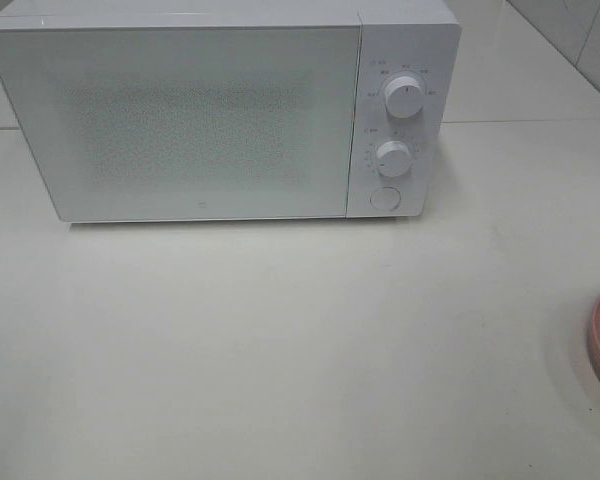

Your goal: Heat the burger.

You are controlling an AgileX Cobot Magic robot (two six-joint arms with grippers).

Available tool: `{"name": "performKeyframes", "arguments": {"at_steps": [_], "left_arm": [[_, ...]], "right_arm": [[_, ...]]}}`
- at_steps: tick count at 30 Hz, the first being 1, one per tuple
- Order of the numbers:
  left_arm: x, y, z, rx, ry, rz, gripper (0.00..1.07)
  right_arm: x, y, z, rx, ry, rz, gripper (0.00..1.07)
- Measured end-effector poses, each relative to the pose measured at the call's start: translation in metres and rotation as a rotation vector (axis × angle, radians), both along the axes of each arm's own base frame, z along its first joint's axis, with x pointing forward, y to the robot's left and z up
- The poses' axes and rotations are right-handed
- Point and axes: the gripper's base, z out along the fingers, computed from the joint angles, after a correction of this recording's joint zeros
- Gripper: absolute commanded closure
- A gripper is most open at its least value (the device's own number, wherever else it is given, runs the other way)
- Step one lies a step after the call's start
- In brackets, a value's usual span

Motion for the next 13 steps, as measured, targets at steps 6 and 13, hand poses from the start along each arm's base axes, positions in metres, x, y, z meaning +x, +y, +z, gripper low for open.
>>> {"name": "performKeyframes", "arguments": {"at_steps": [6, 13], "left_arm": [[0.0000, 0.0000, 0.0000, -0.001, 0.000, 0.000, 0.08], [0.0000, 0.0000, 0.0000, -0.002, 0.000, 0.001, 0.08]], "right_arm": [[0.0000, 0.0000, 0.0000, 0.000, 0.000, 0.000, 0.31], [0.0000, -0.0003, 0.0000, 0.001, 0.000, -0.005, 0.31]]}}
